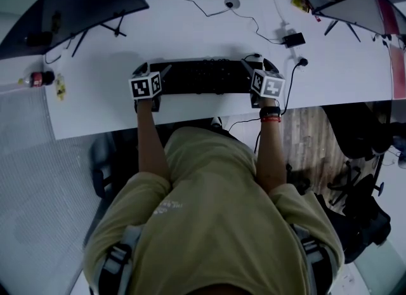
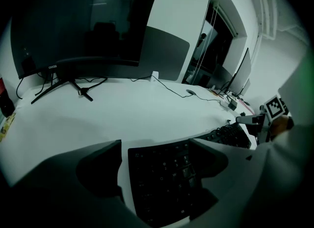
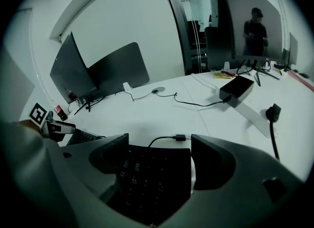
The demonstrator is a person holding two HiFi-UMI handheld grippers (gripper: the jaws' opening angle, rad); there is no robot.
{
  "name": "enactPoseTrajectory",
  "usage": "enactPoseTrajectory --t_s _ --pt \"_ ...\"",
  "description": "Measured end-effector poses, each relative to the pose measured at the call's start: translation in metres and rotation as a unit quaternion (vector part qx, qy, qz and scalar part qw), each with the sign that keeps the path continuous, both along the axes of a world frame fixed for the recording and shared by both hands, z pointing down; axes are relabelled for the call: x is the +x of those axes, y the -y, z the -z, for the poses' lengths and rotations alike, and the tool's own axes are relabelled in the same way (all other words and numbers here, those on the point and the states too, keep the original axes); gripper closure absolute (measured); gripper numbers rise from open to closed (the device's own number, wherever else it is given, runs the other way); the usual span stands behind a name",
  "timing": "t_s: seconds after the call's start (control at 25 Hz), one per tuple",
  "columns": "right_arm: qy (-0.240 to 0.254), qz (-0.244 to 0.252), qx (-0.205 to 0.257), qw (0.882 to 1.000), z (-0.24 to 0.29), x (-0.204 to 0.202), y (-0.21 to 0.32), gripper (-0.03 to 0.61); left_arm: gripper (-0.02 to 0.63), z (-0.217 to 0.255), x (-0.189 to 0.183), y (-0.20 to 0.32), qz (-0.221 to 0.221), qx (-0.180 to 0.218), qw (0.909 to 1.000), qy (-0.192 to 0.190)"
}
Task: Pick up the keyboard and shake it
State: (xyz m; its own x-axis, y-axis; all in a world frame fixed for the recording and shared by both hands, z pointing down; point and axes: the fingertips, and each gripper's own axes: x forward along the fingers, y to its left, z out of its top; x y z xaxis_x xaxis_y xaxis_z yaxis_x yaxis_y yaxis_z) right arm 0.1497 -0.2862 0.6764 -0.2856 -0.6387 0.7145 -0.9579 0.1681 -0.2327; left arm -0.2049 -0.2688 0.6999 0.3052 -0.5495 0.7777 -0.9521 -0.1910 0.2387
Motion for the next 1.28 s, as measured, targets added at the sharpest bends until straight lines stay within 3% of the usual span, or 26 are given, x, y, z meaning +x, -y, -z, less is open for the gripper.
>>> enactPoseTrajectory --t_s 0.68,0.96,1.28 --pt "0.0 -0.024 -0.053 0.998 -0.022 0.003 0.003 0.187 0.198 -0.019 -0.002 0.004 -0.003 -0.032 0.9986 -0.041" --pt "-0.003 -0.042 -0.079 0.996 -0.025 0.003 0.005 0.187 0.244 -0.026 -0.003 -0.001 -0.003 -0.078 0.9961 -0.042" --pt "0.001 -0.054 -0.085 0.995 -0.024 0.001 0.007 0.187 0.244 -0.021 -0.006 -0.004 0.008 -0.085 0.996 -0.027"
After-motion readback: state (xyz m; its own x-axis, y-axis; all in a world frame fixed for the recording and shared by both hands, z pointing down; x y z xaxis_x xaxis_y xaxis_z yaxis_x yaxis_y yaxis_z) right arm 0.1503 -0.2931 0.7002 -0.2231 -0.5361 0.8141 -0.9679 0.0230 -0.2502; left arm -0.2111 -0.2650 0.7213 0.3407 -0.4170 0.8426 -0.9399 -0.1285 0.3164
